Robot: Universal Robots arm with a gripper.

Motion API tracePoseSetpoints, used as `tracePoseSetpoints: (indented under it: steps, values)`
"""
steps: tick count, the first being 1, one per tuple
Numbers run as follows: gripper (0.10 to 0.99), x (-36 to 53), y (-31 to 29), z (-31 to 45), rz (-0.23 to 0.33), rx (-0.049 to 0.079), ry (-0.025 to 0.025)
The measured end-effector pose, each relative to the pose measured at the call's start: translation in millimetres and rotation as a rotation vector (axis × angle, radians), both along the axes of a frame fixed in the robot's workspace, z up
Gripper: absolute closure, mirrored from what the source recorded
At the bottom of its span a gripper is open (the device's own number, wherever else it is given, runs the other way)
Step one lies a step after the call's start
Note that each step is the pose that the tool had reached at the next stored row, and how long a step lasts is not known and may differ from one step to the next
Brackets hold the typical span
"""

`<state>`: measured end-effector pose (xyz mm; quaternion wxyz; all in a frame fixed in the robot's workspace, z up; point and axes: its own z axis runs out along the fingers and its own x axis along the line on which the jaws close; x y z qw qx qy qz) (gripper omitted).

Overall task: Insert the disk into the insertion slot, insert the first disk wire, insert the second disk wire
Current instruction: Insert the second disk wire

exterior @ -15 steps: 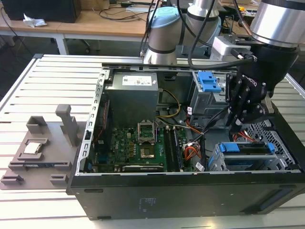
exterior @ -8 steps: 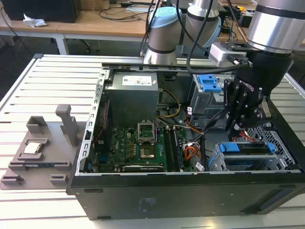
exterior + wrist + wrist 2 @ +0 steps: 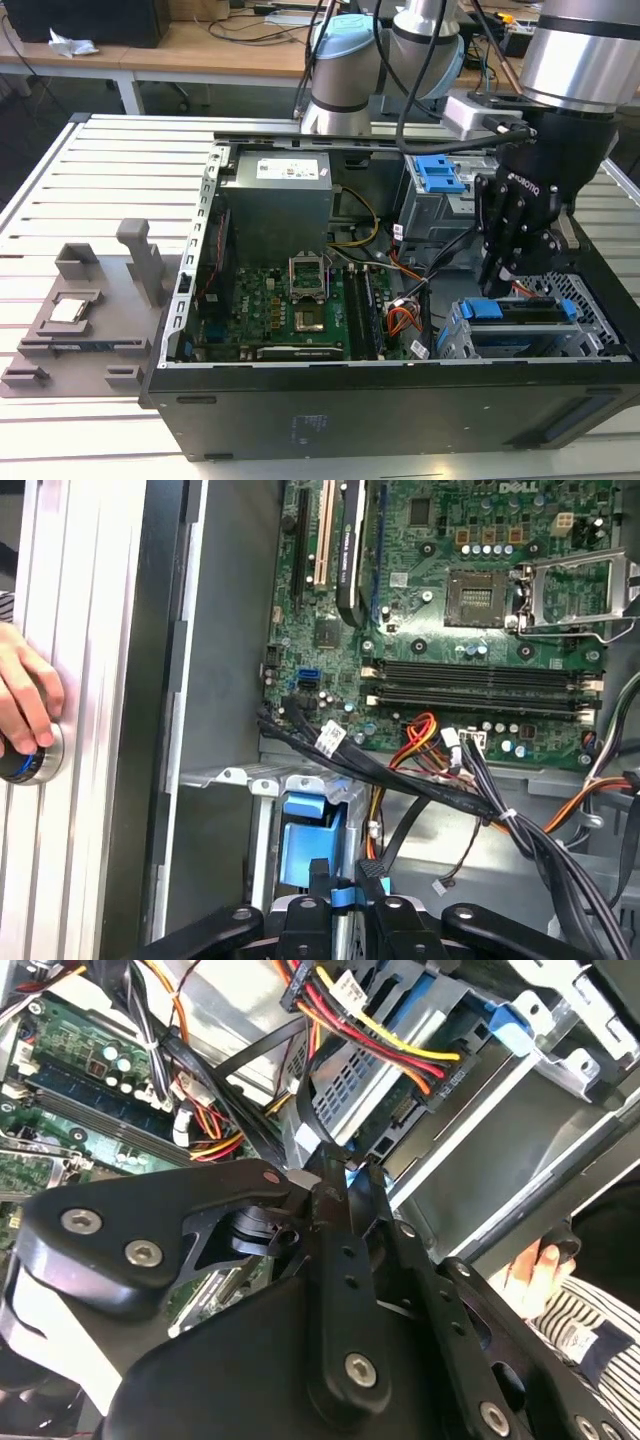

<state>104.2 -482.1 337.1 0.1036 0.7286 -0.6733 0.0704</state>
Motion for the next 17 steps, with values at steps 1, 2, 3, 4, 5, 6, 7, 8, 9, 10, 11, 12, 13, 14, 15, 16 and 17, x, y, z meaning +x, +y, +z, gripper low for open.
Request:
tracePoseSetpoints:
  steps: [1, 2, 3, 4, 5, 6, 7, 8, 9, 10, 11, 12, 13, 14, 15, 16, 17]
  values:
    - [0.847, 0.7, 0.0, 0.0, 0.000, -0.003, 0.0000]
    - [0.847, 0.6, 0.0, -0.1, 0.000, -0.002, 0.0000]
    - [0.847, 0.6, 0.0, -0.1, 0.000, -0.003, 0.0000]
    - [0.847, 0.7, 0.0, -0.1, 0.000, -0.003, 0.0001]
    - [0.847, 0.7, 0.0, -0.1, 0.000, -0.003, 0.0001]
    - [0.863, 0.7, 0.0, -0.1, 0.000, -0.002, 0.0001]
    - [0.863, 0.6, 0.0, -0.1, 0.000, -0.002, 0.0001]
    - [0.945, 0.7, 0.0, -0.1, 0.000, -0.003, 0.0000]
    - [0.945, 0.6, 0.0, -0.1, 0.000, -0.003, 0.0000]
    - [0.945, 0.7, 0.0, -0.1, 0.000, -0.003, 0.0001]
    - [0.945, 0.7, 0.0, -0.1, 0.000, -0.003, 0.0000]
    - [0.945, 0.7, 0.0, -0.1, 0.000, -0.003, 0.0001]
    - [0.945, 3.3, 0.0, 1.3, 0.000, -0.003, 0.0000]
    - [0.945, 6.0, 0.0, 2.7, 0.000, -0.003, 0.0003]
    - [0.945, 8.9, 0.1, 3.3, 0.000, -0.003, 0.0013]
    - [0.945, 14.2, 0.0, 3.3, 0.000, -0.003, 0.0054]
    - [0.945, 17.3, -0.1, 3.4, 0.000, -0.003, 0.0088]
